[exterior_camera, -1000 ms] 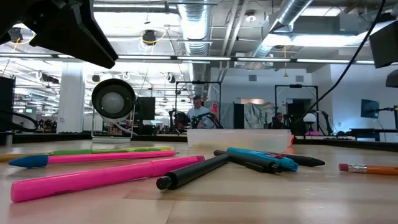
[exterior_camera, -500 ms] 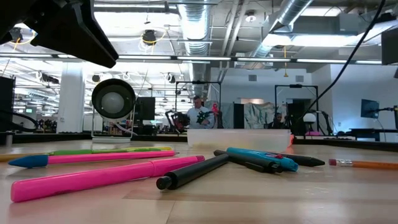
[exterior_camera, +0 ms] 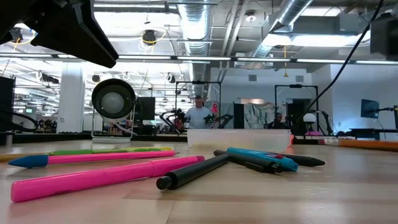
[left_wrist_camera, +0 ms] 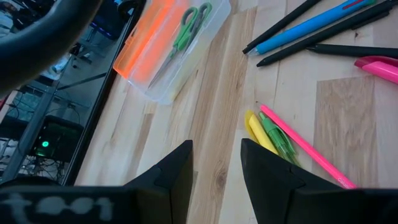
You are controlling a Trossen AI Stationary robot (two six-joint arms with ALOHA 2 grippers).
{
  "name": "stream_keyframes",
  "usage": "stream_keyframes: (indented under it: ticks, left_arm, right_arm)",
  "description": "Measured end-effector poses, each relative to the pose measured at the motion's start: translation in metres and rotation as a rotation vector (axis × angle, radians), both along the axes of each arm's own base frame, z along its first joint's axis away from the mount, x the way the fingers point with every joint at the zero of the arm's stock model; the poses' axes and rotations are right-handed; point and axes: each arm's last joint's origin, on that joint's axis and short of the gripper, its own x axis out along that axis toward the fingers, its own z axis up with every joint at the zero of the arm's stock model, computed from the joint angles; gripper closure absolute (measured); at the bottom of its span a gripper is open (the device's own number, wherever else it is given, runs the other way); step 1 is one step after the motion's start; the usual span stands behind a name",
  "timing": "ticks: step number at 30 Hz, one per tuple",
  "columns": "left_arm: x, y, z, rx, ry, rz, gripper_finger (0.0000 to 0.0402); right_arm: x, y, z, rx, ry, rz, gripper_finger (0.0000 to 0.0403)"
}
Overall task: Pick & place school supplies into a supply box
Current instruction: Put the orange pencil into the supply box
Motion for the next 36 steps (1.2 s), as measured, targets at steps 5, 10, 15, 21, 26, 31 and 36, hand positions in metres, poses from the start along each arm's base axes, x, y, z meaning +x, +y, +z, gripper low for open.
stream_keyframes:
  ticks: [5,10,15,21,26,31,36]
  left_arm:
    - [0.000,0.000,0.000,0.000,0.000,0.000,0.0274]
    - [0.000,0.000,0.000,0.000,0.000,0.000,0.0274]
    - [0.000,0.000,0.000,-0.001,-0.001,0.001,0.0274]
    - [0.000,0.000,0.000,-0.002,-0.001,0.001,0.0274]
    - [0.000,0.000,0.000,-0.002,-0.001,0.001,0.0274]
    - [0.000,0.000,0.000,-0.001,-0.002,0.001,0.0274]
    - [0.000,0.000,0.000,-0.001,-0.002,0.001,0.0274]
  right_arm:
    - [0.002,0.001,0.012,-0.053,-0.009,0.008,0.0403]
    - [0.004,-0.003,0.023,-0.121,-0.015,0.004,0.0403]
    - [0.012,-0.013,0.029,-0.183,-0.024,-0.011,0.0403]
    - [0.027,-0.031,0.031,-0.241,-0.042,-0.032,0.0403]
    - [0.042,-0.050,0.032,-0.282,-0.042,-0.053,0.0403]
    - [0.059,-0.075,0.032,-0.309,-0.012,-0.080,0.0403]
    - [0.075,-0.103,0.032,-0.315,0.026,-0.099,0.0403]
